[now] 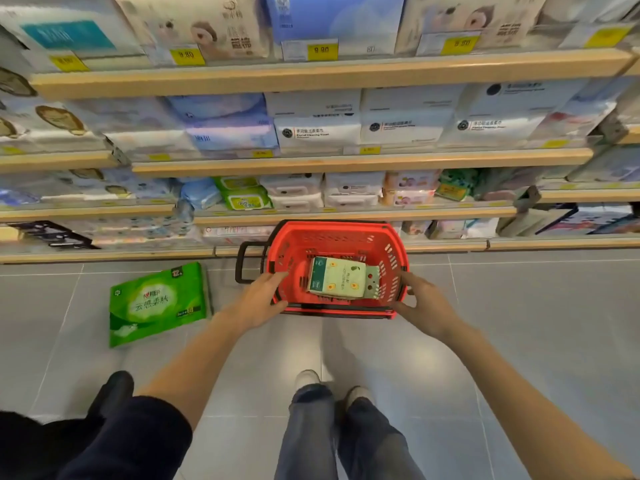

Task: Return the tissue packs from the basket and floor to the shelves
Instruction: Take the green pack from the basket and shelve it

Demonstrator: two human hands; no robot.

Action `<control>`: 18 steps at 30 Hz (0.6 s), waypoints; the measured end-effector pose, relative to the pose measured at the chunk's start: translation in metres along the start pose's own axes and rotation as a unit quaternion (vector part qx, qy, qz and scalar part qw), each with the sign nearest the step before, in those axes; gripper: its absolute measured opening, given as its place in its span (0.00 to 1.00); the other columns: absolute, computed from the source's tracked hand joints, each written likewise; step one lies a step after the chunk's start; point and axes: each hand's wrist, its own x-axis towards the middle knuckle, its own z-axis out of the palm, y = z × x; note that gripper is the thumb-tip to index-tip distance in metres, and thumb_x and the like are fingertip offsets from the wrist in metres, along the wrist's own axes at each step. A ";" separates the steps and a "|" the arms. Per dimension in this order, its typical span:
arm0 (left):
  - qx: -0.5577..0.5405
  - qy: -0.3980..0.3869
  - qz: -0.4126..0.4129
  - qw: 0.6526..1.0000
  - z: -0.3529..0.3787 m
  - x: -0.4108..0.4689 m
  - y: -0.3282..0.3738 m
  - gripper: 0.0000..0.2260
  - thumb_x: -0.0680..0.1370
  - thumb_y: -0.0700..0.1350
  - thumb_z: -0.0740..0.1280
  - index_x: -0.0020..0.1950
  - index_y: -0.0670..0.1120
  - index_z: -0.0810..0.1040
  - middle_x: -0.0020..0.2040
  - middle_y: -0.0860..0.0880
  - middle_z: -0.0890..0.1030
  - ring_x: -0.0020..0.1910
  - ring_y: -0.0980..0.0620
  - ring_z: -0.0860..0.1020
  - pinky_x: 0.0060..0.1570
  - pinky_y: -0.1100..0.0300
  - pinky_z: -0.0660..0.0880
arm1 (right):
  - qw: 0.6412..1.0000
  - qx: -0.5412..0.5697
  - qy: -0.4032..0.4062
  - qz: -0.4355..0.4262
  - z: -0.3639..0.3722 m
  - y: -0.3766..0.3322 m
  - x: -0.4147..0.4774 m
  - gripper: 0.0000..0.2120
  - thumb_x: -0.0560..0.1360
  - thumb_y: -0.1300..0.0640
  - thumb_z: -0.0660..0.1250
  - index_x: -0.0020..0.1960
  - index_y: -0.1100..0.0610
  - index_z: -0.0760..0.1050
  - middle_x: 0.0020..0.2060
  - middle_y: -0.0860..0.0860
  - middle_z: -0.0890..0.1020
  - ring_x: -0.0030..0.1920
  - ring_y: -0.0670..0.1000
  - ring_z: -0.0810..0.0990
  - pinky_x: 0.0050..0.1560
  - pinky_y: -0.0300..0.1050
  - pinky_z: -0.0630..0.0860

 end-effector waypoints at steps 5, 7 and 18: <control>0.021 -0.043 0.025 0.999 0.001 0.044 -0.010 0.28 0.76 0.45 0.65 0.73 0.46 0.59 0.68 0.42 0.69 0.65 0.44 0.71 0.64 0.50 0.68 | 0.994 0.105 0.003 0.042 0.048 -0.009 -0.002 0.26 0.73 0.60 0.66 0.69 0.56 0.64 0.63 0.52 0.74 0.59 0.52 0.74 0.52 0.37 0.69; 0.031 -0.055 0.050 0.997 0.001 0.070 -0.017 0.29 0.76 0.46 0.66 0.74 0.46 0.59 0.66 0.43 0.70 0.64 0.44 0.71 0.64 0.50 0.69 | 0.987 0.144 0.010 0.072 0.071 -0.009 0.009 0.27 0.74 0.60 0.65 0.70 0.55 0.62 0.64 0.52 0.73 0.57 0.48 0.72 0.52 0.35 0.67; 0.087 -0.160 0.104 0.978 0.011 0.227 -0.076 0.28 0.76 0.47 0.65 0.73 0.51 0.59 0.68 0.44 0.69 0.66 0.47 0.69 0.63 0.54 0.67 | 0.852 0.427 0.159 0.259 0.173 -0.032 0.146 0.27 0.72 0.62 0.67 0.69 0.53 0.63 0.54 0.48 0.76 0.53 0.48 0.77 0.45 0.33 0.76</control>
